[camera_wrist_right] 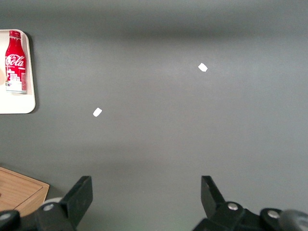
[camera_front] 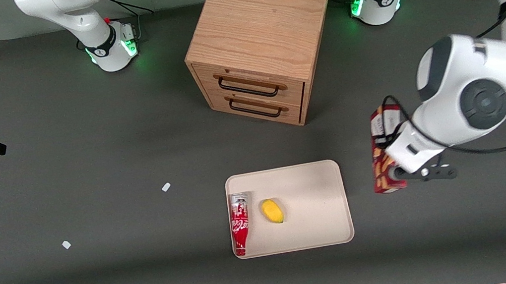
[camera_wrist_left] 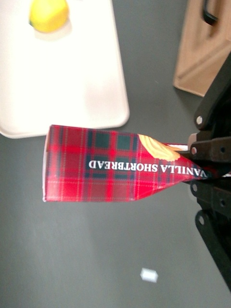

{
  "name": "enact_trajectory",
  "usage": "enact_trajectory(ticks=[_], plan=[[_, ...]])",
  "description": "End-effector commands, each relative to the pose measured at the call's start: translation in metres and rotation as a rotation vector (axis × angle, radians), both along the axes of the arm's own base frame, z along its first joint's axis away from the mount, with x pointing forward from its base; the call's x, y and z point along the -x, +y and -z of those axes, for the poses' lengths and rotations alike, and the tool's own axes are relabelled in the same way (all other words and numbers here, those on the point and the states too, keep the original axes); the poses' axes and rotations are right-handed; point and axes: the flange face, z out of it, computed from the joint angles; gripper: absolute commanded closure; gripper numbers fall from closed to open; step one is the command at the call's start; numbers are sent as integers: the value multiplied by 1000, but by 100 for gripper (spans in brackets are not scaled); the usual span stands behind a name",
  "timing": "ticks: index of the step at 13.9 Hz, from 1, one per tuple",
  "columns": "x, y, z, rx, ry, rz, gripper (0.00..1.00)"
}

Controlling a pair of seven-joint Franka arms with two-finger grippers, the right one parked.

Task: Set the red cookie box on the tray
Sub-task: 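Lift the cookie box and carry it over the cream tray, then lower the box onto the tray beside the lemon and open the gripper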

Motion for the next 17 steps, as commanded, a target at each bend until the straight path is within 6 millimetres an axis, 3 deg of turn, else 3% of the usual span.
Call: enact_trajectory(ticks=[1,6,8,11,15,16,17], plan=[[-24,-30,35,45,-43,-42,100],[-36,-75,112,70,-127,-85,100],[-38,-77,131,65,-130,-109,100],[-36,-81,153,59,-112,-155,100],[-39,-79,164,63,-121,-202,100],[-39,-80,163,62,-124,-198,45],[-39,-78,164,45,-136,-182,0]])
